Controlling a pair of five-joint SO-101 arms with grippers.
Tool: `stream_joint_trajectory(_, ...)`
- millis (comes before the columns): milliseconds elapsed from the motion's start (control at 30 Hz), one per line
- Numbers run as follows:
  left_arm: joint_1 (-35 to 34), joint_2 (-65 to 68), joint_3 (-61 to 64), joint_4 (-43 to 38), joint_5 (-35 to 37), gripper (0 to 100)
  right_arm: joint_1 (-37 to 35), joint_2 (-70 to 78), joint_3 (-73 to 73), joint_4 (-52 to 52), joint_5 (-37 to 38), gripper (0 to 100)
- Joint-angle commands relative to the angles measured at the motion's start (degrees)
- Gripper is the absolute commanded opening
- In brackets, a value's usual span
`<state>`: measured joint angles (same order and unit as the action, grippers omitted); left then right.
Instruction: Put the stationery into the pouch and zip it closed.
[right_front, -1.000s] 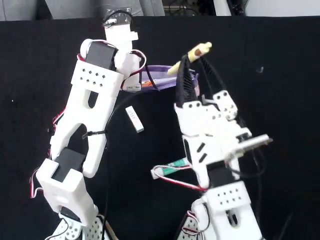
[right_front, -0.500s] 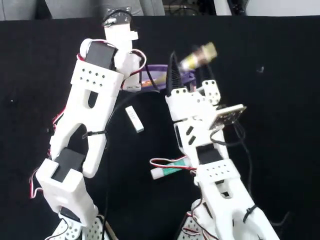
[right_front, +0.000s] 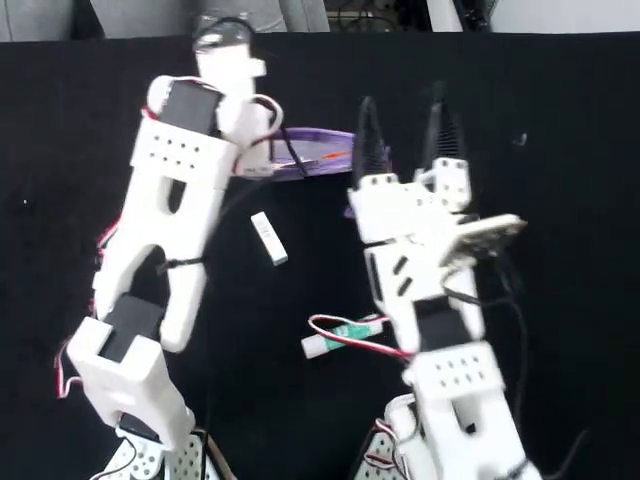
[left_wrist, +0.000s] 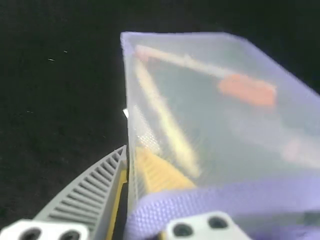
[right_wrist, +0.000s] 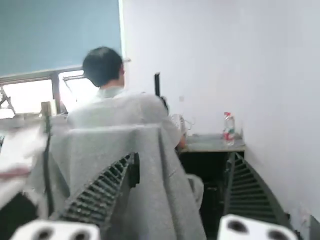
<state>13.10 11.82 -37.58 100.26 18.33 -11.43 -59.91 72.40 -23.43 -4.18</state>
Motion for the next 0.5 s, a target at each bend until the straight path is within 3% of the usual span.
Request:
stream_joint_trajectory(0, -5.49, -0.62, -2.51, -1.23, 0.18, 3, 3.96, -14.29, -12.62, 27.16, 0.79, 26.1)
stream_joint_trajectory(100, -8.13, -0.62, -2.51, -1.23, -1.67, 3, 3.34, -17.89, -21.32, 44.31, 2.55, 26.1)
stream_joint_trajectory(300, -12.62, -0.62, -2.51, -1.93, -2.20, 3, -6.24, -13.85, -29.67, 66.29, 26.37, 26.1)
stream_joint_trajectory(467, -16.75, -0.62, -1.98, -4.04, -2.29, 3, -7.74, -7.25, -29.76, 77.71, 40.00, 26.1)
